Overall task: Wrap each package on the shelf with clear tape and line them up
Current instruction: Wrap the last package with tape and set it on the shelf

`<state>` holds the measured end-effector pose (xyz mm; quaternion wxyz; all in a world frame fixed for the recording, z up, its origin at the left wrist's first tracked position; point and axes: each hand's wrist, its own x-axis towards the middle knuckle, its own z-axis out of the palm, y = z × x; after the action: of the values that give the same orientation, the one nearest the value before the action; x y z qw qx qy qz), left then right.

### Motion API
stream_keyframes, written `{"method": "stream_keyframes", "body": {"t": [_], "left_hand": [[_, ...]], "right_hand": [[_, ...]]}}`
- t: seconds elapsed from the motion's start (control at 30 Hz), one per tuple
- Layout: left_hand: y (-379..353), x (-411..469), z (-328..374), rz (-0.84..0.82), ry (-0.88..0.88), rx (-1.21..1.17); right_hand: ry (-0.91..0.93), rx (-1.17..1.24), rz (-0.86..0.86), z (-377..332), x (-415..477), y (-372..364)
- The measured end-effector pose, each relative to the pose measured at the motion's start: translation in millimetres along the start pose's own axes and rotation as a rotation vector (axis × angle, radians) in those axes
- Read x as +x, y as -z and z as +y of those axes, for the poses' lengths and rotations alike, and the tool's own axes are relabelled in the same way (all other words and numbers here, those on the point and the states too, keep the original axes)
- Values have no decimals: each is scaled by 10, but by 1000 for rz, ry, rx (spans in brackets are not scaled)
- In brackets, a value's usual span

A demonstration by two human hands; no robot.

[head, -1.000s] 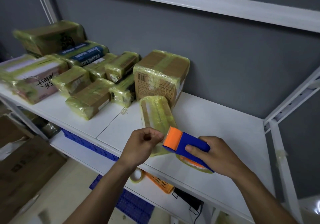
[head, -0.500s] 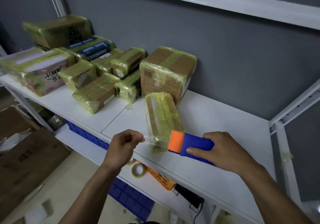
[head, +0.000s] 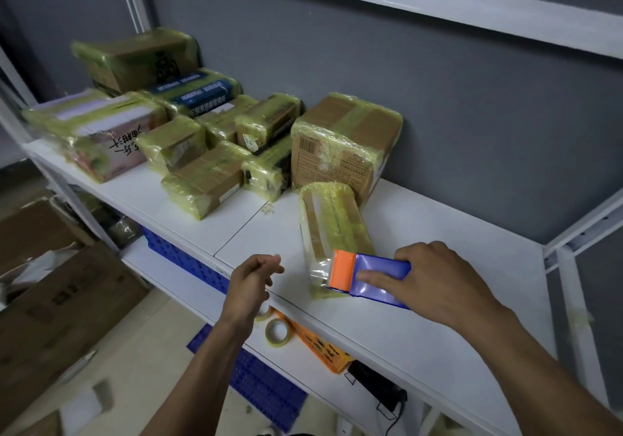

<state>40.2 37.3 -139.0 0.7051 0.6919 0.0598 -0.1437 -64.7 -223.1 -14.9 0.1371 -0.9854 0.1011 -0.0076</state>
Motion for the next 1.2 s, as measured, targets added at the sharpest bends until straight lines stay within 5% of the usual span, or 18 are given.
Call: {"method": "stream_keyframes", "body": {"t": [0.8,0.93,1.2], "left_hand": [[-523,229,-247,8,80,133],[-542,120,-309,88,-122,29],[-740,-83,-453,-284,-136,105]], "right_hand": [[-169,-146,-190,-100,277,-63],[-177,-125,-184,-81,274,-78],[-185,-107,-157,-45,281,-108]]}}
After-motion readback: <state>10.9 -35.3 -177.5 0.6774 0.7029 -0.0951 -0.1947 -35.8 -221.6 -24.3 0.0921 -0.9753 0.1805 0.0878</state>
